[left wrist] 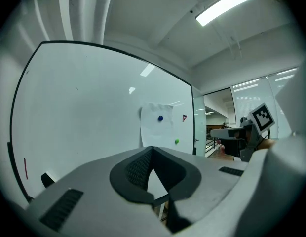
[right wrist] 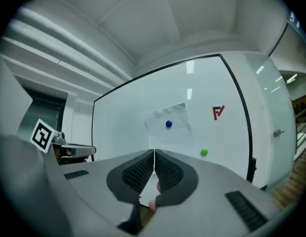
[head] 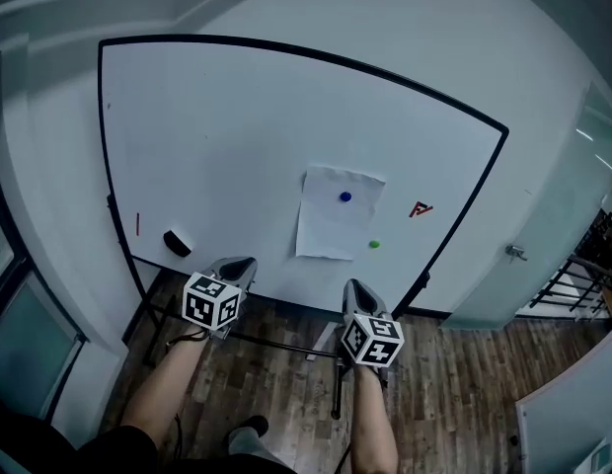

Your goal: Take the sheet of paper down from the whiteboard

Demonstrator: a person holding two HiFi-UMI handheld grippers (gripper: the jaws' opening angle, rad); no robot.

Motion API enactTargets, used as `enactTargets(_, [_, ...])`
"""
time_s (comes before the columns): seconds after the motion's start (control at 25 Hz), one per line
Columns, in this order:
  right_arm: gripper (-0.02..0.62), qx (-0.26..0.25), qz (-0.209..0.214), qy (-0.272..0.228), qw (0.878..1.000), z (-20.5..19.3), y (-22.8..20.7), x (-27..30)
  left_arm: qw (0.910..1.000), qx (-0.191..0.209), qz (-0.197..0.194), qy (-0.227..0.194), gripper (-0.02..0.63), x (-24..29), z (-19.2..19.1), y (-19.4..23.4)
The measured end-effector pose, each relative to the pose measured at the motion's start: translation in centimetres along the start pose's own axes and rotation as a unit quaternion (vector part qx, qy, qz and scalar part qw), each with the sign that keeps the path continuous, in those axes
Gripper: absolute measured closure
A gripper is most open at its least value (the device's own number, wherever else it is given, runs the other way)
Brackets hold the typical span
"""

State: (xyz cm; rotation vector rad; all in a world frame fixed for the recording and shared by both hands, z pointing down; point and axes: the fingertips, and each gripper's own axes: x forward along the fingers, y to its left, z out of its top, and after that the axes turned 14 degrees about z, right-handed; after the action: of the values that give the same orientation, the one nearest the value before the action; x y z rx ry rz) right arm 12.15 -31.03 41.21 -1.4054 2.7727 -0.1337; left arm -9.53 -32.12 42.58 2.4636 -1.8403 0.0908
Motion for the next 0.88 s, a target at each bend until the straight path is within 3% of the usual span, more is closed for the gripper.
enactTargets(0.24, [0.569, 0.029, -0.007, 0.005, 1.000, 0.7, -2.7, 5.6, 0.9998, 0.004, 0.007, 0.017, 0.584, 5.2, 0.7, 2.4])
enactTargets(0.52, [0.569, 0.022, -0.016, 0.016, 1.000, 2.3, -4.5, 10.3, 0.9994, -0.011, -0.019, 0.028, 0.584, 10.2, 1.5, 2.8])
enactTargets(0.88, [0.569, 0.054, -0.011, 0.001, 0.998, 3.6, -6.7, 13.9, 0.9983, -0.016, -0.051, 0.023, 0.584, 15.4, 3.4, 3.4])
